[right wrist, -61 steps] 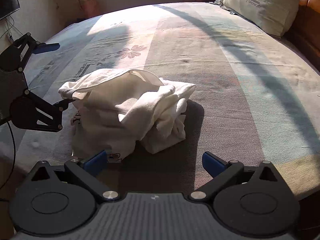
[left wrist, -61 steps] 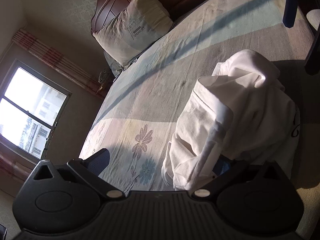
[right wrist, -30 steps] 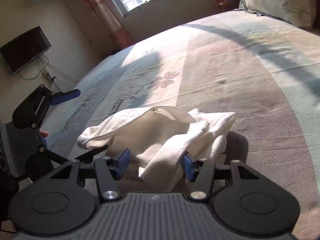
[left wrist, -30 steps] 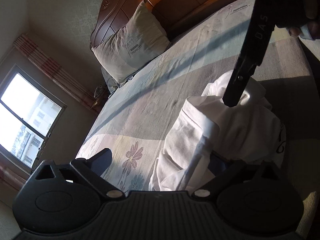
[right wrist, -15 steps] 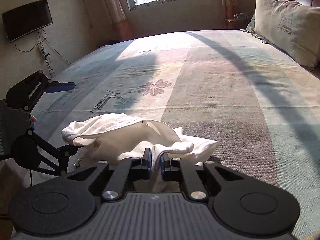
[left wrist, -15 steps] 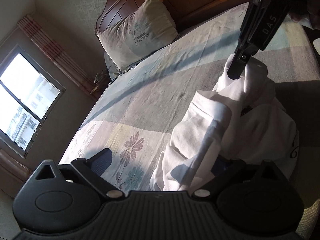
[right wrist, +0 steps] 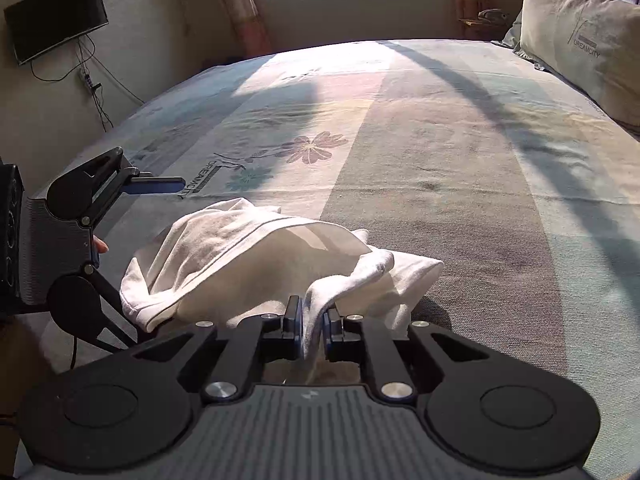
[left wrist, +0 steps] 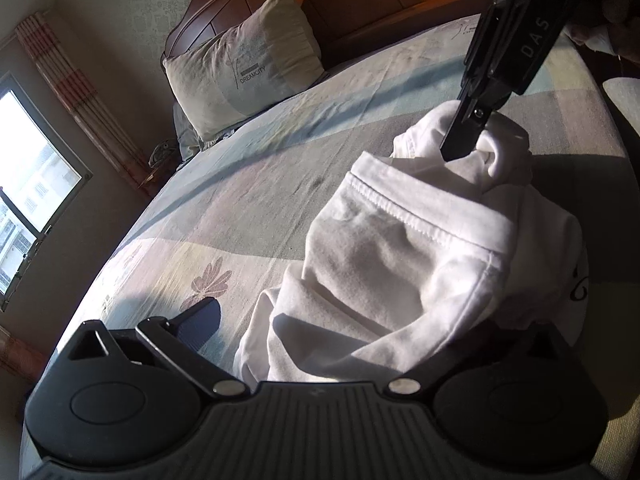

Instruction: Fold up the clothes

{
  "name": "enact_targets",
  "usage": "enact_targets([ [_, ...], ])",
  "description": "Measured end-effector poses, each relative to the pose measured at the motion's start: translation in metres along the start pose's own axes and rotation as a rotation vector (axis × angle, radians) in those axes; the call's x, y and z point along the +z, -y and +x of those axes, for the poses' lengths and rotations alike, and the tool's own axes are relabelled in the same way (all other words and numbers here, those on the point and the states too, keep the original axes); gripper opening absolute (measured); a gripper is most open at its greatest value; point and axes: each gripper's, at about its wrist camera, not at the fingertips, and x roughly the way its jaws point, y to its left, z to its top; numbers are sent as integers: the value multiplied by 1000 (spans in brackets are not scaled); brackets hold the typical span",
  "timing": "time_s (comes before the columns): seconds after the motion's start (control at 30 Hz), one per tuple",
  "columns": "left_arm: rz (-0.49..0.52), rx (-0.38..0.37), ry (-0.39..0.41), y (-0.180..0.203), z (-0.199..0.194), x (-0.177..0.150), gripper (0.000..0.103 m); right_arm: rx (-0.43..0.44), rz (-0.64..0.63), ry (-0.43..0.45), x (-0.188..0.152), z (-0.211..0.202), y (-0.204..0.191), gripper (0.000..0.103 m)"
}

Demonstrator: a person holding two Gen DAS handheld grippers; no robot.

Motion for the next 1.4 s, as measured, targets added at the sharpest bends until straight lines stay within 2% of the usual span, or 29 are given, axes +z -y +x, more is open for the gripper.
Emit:
enact_targets([
  [0.17, 167, 89, 62, 22, -7, 1, 102, 0, 4, -5, -3, 0, -4, 16],
  [0.27, 389, 203, 59, 46, -13, 7, 102, 1, 12, -5, -5, -2, -5, 16],
  [0.33, 462, 251, 42, 56, -13, 5, 102, 4, 18, -1, -6, -5, -6, 17],
  [0.43, 467, 234, -44, 59, -1, 2, 102, 11, 28, 4, -10, -7, -7, 18],
  [0.53, 506, 255, -21, 63, -3, 6, 102, 14, 32, 8, -12, -10, -9, 19],
  [0.6, 510, 288, 44, 63, -13, 13, 101, 11, 28, 12, -13, -13, -11, 20],
  [0.7, 502, 308, 82, 65, -20, 20, 99, 16, 33, 21, -14, -16, -12, 22],
  [0.77, 514, 259, 59, 70, -15, 18, 92, 14, 37, 22, -15, -16, -12, 23],
  [0.8, 516, 223, 48, 75, -13, 15, 80, 16, 39, 22, -15, -16, -13, 23],
  [0.83, 515, 186, 33, 80, -10, 10, 64, 17, 38, 23, -16, -16, -14, 23],
  [0.87, 509, 172, 28, 84, -9, 7, 55, 16, 31, 23, -16, -16, -16, 23],
  [0.9, 501, 162, 24, 87, -10, 5, 42, 15, 25, 23, -16, -16, -18, 23],
  [0.93, 486, 162, 21, 87, -12, 5, 37, 12, 18, 24, -17, -16, -19, 23],
  [1.0, 451, 161, 13, 87, -17, 4, 37, 5, 4, 24, -17, -16, -21, 23],
  [1.1, 349, 135, -14, 68, -26, 5, 44, 7, 13, 21, -17, -14, -18, 23],
  [1.2, 287, 125, -39, 52, -30, 1, 43, 17, 39, 25, -16, -14, -14, 26],
  [1.27, 268, 107, -38, 47, -31, 1, 37, 24, 43, 28, -16, -14, -13, 25],
  [1.3, 261, 99, -37, 45, -31, 1, 24, 15, 36, 31, -16, -15, -14, 24],
  [1.33, 248, 96, -34, 43, -31, 2, 10, 6, 29, 34, -17, -15, -15, 15],
  [1.4, 223, 74, -25, 38, -29, 6, 9, -5, 22, 40, -17, -18, -15, 13],
])
